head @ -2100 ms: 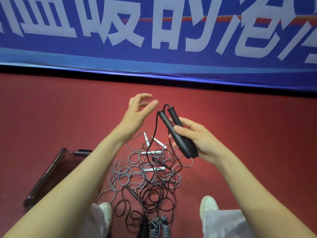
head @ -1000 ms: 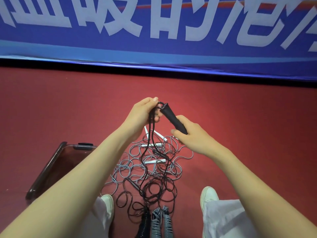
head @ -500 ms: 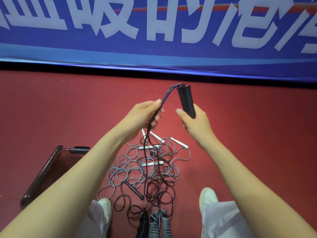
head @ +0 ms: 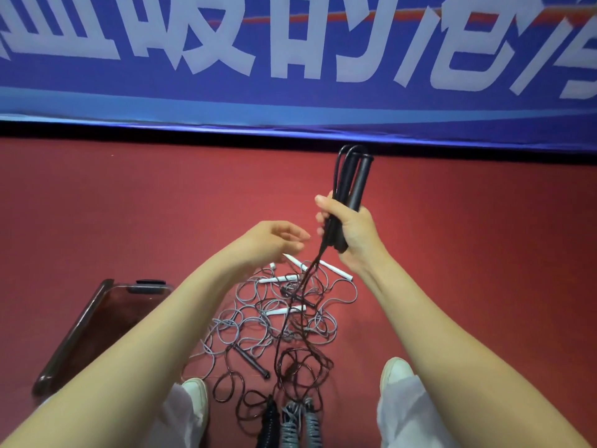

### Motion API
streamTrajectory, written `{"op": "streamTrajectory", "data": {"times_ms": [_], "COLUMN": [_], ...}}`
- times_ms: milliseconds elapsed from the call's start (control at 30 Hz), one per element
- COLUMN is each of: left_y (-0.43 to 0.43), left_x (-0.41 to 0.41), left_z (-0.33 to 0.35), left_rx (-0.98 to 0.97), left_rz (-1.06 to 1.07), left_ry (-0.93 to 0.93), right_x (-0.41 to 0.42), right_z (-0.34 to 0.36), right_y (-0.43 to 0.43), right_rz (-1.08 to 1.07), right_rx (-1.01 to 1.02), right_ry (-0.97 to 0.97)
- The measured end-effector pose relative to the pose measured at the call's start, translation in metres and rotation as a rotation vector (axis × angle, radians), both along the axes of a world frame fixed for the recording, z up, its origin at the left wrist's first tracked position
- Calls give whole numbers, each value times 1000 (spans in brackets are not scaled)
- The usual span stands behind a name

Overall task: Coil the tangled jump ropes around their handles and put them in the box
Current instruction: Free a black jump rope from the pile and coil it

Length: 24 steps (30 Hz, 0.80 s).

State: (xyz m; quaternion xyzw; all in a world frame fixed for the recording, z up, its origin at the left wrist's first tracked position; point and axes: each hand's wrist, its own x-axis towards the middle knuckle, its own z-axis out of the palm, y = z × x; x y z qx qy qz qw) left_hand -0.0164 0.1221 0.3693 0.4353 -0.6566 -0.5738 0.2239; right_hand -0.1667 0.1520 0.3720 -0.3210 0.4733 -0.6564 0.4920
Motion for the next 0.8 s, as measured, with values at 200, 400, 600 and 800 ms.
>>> {"op": "streamTrajectory", "data": {"times_ms": [200, 400, 600, 800], "left_y": [-10, -9, -21, -23], "left_x": [6, 2, 19, 19], "left_z": [13, 10, 26, 35], "left_rx": [-166, -176, -83, 214], "left_rz": [281, 395, 464, 465], "left_ry": [347, 342, 443, 738], "right_x": [14, 27, 15, 16], "right_z": [-18, -25, -27, -26], "right_y": [-3, 1, 7, 3], "right_rz": [109, 103, 187, 300], "right_rx": [127, 110, 119, 84], "right_ry": [545, 898, 1046, 885]}}
